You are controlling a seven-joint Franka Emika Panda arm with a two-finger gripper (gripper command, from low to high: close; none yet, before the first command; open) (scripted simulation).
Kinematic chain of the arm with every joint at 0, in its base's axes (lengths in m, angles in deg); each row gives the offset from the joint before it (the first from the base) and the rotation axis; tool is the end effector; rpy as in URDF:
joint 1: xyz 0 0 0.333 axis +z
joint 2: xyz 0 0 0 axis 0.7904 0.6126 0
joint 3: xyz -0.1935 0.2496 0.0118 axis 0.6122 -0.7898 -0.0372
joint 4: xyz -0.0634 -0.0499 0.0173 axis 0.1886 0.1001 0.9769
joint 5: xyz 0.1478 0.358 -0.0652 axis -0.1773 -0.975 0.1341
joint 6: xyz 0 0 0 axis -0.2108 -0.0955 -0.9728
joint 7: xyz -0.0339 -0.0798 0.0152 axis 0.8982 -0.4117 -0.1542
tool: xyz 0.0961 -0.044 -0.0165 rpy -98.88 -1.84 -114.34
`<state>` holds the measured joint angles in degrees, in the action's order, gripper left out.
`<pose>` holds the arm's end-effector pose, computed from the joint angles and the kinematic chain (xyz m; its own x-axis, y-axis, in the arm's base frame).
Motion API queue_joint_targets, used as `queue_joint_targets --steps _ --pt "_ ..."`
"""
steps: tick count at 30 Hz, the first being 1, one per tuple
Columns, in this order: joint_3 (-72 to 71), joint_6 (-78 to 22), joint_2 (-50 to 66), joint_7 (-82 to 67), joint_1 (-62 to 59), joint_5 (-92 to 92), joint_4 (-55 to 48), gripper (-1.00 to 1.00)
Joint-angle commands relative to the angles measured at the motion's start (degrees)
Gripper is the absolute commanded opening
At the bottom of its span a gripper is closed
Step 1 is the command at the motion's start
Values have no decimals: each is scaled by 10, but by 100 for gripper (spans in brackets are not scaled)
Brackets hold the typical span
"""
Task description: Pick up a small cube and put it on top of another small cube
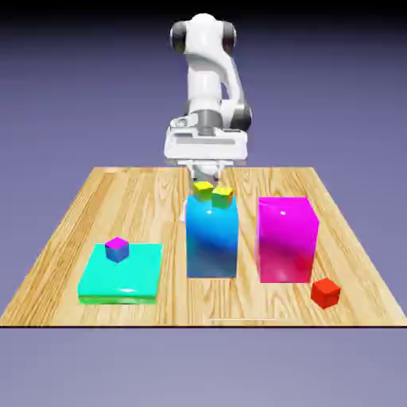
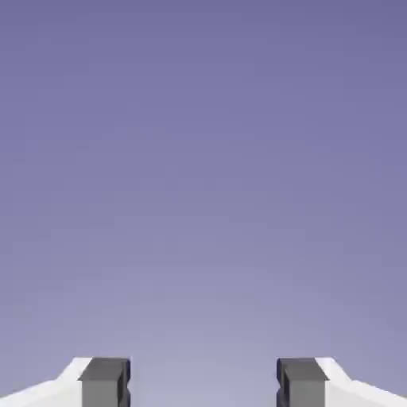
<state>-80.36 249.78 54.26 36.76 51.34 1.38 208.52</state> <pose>0.3912 0.0117 0.4736 0.5011 -0.6828 0.5317 -0.4698 -0.7306 -0.4955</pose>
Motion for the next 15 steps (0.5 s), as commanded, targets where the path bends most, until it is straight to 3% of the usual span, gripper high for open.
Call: queue_joint_targets --steps 1,15 --pt "-21 -12 -8 21 -13 0 -12 0" --pt "-311 -178 -118 311 -195 6 -180 0"
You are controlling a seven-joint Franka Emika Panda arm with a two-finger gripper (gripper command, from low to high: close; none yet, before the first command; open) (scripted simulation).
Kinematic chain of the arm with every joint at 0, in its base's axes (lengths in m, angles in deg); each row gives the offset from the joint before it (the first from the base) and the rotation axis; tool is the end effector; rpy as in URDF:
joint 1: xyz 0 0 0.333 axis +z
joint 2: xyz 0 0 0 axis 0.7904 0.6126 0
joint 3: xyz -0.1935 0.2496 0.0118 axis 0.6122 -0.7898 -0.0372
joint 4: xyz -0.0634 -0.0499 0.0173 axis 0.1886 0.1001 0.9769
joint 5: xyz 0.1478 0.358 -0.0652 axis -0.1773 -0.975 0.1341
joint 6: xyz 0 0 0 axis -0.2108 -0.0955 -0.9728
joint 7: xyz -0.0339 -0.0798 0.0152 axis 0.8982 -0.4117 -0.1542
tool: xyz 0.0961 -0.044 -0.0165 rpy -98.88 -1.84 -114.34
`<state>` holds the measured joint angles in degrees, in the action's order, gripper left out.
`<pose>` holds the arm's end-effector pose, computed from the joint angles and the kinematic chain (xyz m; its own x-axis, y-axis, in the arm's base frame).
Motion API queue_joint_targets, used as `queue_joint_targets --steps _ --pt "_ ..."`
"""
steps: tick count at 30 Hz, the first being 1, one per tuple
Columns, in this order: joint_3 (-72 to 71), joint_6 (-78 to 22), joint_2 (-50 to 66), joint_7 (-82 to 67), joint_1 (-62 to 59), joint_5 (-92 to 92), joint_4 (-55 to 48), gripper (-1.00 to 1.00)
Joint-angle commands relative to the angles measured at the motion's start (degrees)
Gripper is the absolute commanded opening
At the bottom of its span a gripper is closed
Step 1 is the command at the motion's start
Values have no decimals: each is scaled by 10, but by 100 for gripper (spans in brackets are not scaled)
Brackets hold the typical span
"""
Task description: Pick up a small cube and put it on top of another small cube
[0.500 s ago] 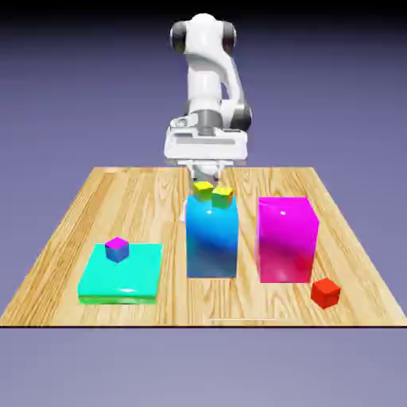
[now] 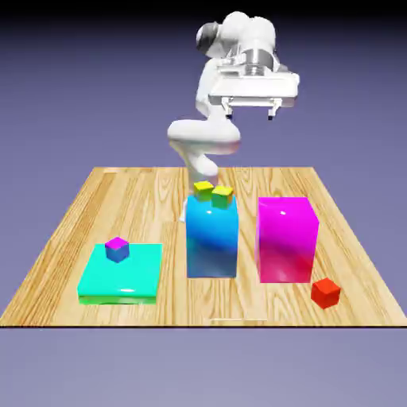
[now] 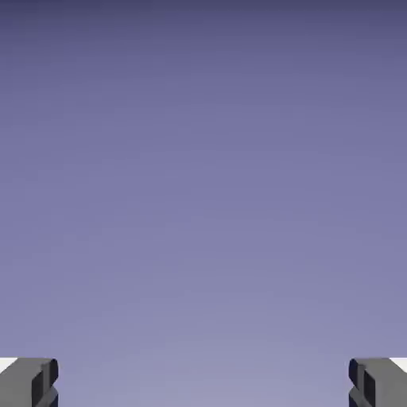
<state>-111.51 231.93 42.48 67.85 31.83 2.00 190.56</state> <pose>0.3792 0.1525 0.6141 0.2117 -0.7940 0.5698 -0.5340 -0.5823 -0.6130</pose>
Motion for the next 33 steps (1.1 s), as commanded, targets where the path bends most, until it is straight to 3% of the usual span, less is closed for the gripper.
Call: queue_joint_targets --steps 1,33 --pt "-21 -12 -8 21 -13 0 -12 0" --pt "-685 -393 -259 684 -429 14 -395 0"
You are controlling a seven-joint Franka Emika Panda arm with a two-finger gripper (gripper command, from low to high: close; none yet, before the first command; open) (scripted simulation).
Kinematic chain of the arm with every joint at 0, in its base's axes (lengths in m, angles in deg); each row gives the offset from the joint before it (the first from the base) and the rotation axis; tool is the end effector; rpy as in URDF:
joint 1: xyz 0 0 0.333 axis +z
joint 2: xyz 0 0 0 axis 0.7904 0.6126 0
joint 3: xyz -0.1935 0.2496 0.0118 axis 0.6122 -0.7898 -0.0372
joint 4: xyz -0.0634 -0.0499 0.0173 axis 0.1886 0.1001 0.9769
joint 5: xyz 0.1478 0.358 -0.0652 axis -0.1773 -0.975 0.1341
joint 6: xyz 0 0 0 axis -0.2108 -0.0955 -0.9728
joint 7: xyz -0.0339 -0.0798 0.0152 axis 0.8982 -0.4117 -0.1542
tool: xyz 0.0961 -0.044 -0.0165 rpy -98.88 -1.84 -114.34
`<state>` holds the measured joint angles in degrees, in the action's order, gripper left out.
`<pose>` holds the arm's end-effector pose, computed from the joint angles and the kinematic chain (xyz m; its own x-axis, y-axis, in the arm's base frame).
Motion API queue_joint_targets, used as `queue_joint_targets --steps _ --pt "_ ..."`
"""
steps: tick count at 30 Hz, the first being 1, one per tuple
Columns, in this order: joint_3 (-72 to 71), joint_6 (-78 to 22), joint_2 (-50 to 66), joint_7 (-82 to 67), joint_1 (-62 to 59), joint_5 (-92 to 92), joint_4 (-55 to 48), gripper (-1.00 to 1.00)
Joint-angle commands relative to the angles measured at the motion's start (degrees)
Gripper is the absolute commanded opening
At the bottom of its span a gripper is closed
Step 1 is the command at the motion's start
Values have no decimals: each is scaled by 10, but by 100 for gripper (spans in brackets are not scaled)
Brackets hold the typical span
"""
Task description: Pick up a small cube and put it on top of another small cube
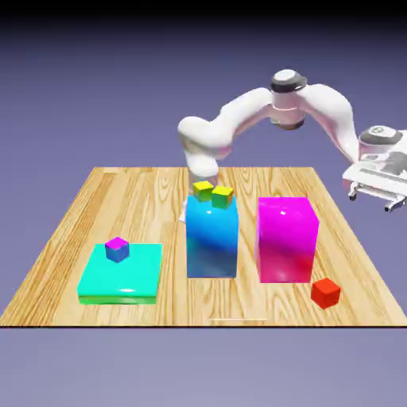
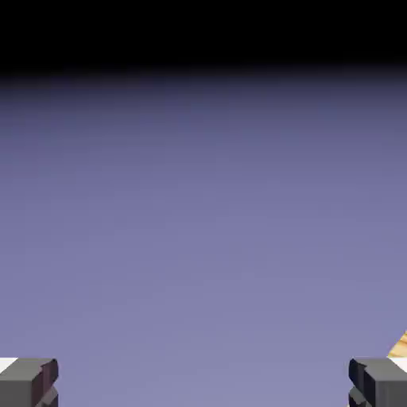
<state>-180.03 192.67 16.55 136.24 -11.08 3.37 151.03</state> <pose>0.3953 0.4893 0.2925 -0.3965 -0.6450 0.6532 -0.6772 -0.2749 -0.6825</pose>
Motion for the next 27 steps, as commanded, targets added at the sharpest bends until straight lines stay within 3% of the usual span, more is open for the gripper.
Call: queue_joint_targets --steps 1,10,14,15,19,27 --pt "-21 -12 -8 21 -13 0 -12 0" --pt "-203 -116 -77 203 -127 4 -117 0" --pt "-215 -46 -99 214 -146 -1 -75 0" --pt "-215 -46 -99 214 -146 -1 -75 -100" --pt "-199 -118 -76 201 -124 1 -117 -100" --pt "-33 -226 -64 119 -31 -124 -68 -100"
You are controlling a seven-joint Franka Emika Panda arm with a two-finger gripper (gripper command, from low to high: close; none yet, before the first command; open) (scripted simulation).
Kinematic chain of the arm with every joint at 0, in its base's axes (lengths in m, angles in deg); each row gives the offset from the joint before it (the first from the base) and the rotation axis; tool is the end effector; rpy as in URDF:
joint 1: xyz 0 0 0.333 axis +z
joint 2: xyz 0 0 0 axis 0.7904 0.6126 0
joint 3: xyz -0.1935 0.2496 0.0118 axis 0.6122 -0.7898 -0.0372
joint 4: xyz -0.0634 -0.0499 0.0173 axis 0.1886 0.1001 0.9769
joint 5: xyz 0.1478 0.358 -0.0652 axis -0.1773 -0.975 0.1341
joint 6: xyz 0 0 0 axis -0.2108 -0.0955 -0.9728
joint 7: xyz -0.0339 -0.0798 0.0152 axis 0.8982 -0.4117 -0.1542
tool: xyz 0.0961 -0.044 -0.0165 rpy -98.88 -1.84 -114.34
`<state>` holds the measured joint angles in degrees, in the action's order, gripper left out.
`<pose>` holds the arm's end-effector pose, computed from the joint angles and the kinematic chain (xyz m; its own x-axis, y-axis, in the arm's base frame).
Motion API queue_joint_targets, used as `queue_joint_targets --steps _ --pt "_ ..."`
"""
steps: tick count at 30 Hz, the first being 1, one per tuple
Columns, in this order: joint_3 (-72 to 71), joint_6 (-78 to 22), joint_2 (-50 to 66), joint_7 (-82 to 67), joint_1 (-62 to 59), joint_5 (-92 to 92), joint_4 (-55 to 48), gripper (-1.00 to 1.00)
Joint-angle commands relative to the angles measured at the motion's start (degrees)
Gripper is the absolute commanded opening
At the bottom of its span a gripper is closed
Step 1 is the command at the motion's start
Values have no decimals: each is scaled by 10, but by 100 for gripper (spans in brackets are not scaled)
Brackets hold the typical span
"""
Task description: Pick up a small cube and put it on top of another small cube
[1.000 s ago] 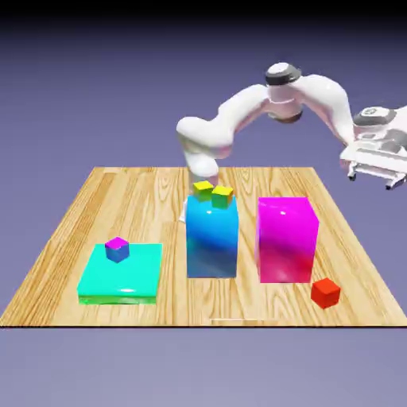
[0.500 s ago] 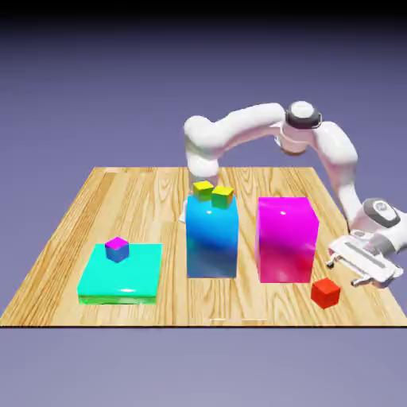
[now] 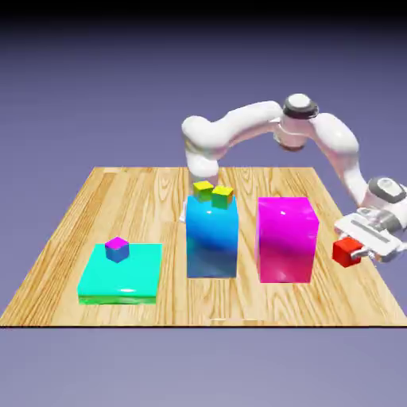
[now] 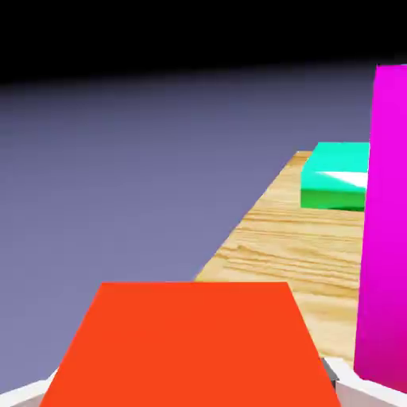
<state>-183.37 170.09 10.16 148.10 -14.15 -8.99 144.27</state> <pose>0.3728 0.4724 0.2245 -0.6530 -0.4640 0.5986 -0.6990 0.0652 -0.7121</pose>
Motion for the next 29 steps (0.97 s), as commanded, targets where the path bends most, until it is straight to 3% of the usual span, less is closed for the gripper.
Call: queue_joint_targets --steps 1,6,18,26,27,29 --pt "21 -17 1 -10 9 -15 8 -100" --pt "119 -107 5 -56 36 -74 53 -100" --pt "212 -400 -17 -82 -160 -12 221 -100" --pt "179 -348 -38 -67 -115 -28 334 -100" --pt "179 -348 -38 -67 -115 -28 334 100" --pt "182 -358 -35 -68 -126 -22 314 100"
